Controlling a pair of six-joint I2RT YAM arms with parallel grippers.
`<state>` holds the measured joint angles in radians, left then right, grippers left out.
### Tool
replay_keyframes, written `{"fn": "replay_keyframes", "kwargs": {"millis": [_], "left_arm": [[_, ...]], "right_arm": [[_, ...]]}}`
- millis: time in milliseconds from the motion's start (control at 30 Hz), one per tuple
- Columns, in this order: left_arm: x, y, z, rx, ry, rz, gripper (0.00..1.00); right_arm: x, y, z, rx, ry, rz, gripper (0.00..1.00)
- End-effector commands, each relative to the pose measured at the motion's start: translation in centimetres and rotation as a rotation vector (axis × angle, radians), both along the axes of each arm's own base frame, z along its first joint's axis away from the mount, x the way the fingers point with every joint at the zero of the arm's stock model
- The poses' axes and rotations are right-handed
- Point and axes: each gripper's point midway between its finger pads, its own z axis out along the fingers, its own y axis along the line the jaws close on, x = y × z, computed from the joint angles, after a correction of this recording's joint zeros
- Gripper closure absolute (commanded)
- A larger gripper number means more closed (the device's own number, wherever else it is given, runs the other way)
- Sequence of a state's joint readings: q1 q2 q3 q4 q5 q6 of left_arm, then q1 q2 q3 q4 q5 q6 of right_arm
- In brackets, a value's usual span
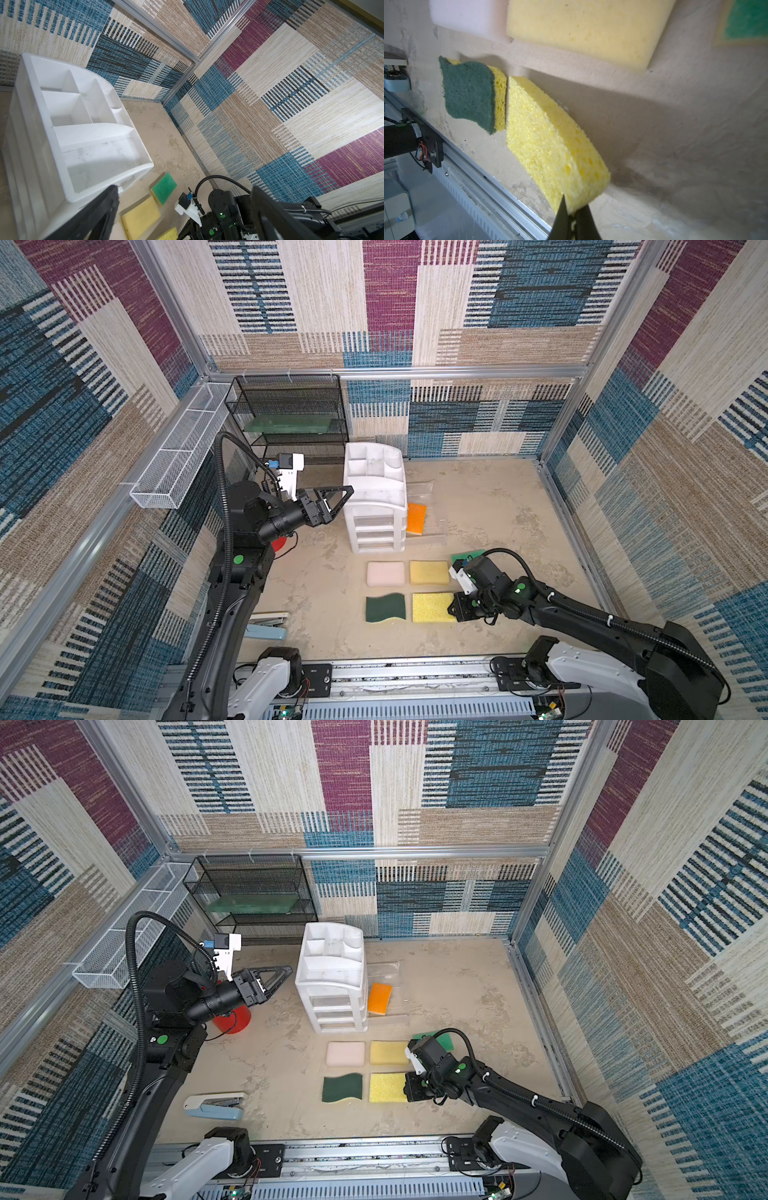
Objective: Take the sponge out of the drawer
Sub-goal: Place the sponge at the center of the board.
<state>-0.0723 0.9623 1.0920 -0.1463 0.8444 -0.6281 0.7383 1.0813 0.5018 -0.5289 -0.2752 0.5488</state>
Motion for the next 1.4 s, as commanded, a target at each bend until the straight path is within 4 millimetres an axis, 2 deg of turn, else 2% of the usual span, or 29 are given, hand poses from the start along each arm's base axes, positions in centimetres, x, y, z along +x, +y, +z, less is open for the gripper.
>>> {"fn": "replay_keyframes", "kwargs": {"millis": [0, 200, 500, 867, 1067, 1367], "left_arm": [[-0.1, 0.1, 0.3, 0.012, -0.030, 0.003, 0.00], [-0.2, 0.0, 0.3, 0.012, -0.031, -0.001, 0.00], [-0.1, 0.1, 0.2, 0.014, -0.026, 0.002, 0.00], [-0.1, 0.1, 0.3, 0.013, -0.027, 0.002, 0.00], [-0.2, 0.1, 0.3, 0.013, -0.029, 0.002, 0.00], [-0.3, 0.1, 0.3, 0.014, -0.032, 0.003, 0.00]], "right_arm": [[0.7, -0.7, -0.4, -0.059, -0.017, -0.030, 1.00], [0.9, -1.0, -1.2, -0.115, -0.018, -0.035, 0.99], [1.1, 0.2, -1.1, -0.106, -0.024, -0.009, 0.98], [1.2, 0.4, -1.3, -0.111, -0.024, -0.018, 0.96], [1.4, 0.1, -1.5, -0.142, -0.027, -0.026, 0.91], [1.5, -0.1, -1.3, -0.156, -0.029, -0.029, 0.75]]}}
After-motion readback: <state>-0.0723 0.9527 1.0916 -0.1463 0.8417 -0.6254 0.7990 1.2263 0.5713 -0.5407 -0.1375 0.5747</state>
